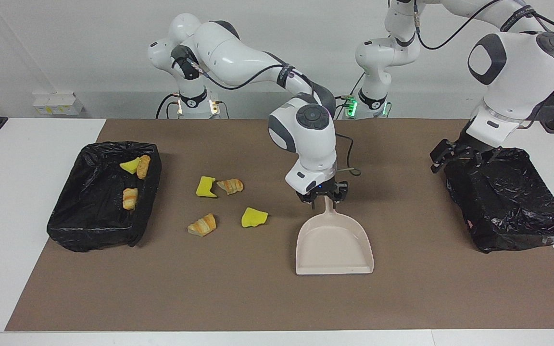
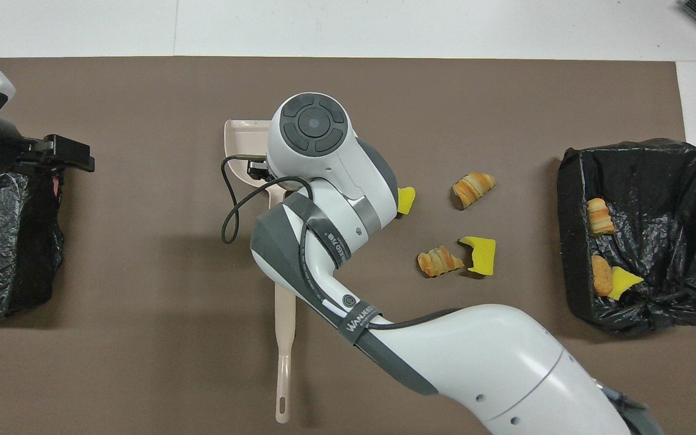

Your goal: Sweep and dump trash in bin

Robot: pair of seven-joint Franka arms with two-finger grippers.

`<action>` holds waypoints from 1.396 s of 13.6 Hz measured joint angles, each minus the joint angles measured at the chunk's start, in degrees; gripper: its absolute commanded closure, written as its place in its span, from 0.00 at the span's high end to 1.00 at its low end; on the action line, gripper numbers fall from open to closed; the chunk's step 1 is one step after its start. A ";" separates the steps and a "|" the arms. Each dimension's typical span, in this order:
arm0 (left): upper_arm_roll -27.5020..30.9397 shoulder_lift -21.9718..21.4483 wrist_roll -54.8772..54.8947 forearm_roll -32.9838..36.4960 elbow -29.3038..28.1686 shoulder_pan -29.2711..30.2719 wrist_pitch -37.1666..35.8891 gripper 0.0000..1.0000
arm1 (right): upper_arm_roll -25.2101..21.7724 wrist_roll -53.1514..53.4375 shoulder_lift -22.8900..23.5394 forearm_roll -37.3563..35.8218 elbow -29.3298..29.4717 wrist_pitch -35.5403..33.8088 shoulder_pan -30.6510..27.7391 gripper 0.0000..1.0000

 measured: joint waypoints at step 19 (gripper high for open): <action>-1.41 11.07 -23.53 0.05 -6.52 -22.60 14.37 1.00 | 1.23 15.75 -31.78 7.78 -57.34 11.60 15.30 0.98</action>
